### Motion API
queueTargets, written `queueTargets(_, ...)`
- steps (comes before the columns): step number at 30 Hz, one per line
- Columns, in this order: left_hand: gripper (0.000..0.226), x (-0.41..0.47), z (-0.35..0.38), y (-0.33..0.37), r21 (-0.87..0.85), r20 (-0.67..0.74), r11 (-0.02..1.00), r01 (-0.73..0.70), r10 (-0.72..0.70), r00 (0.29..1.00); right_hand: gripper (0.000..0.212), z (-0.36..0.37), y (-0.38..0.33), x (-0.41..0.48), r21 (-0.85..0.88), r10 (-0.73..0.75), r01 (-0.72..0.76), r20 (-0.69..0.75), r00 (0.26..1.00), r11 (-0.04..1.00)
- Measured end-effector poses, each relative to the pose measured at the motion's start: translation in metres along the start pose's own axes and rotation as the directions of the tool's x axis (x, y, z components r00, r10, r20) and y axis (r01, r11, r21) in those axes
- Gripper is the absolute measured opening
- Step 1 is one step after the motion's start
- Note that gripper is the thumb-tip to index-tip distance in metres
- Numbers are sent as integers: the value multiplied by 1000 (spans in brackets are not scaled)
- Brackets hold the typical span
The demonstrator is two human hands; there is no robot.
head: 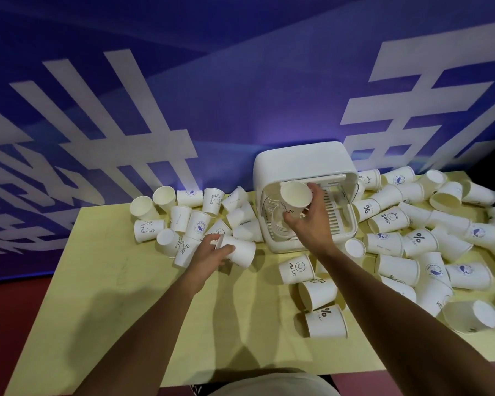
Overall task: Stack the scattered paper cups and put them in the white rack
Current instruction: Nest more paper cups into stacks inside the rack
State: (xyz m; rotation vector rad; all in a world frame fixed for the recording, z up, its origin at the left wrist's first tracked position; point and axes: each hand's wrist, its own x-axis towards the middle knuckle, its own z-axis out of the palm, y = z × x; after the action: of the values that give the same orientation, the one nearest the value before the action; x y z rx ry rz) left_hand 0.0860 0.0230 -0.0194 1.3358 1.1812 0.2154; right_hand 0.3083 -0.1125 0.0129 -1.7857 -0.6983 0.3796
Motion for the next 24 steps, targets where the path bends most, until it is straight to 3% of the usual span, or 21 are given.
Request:
queueTargets(4,45,0,5,1,-40,3,999,17,-17,1000,80,10,10,1,-125,-57,63,47,997,990)
queueTargets(11,40,3,7,6,-91,-30,994,61,-64,998,89,9,21,-5,-344,-9,35,77,997,938)
queueTargets(16,44,-1,7,10,-309,65,947,89,-72,995,47,9,15,-17,-419,-129,129,30,991,899)
queueTargets(19,38,-4,9,16,-396,205,912,108,-27,978,43,13,10,-23,-373,-42,79,105,994,924)
queueTargets(24,46,-4,20,28,-408,331,904,128,16,943,73,18,0,-33,-171,186,-149,221,957,974)
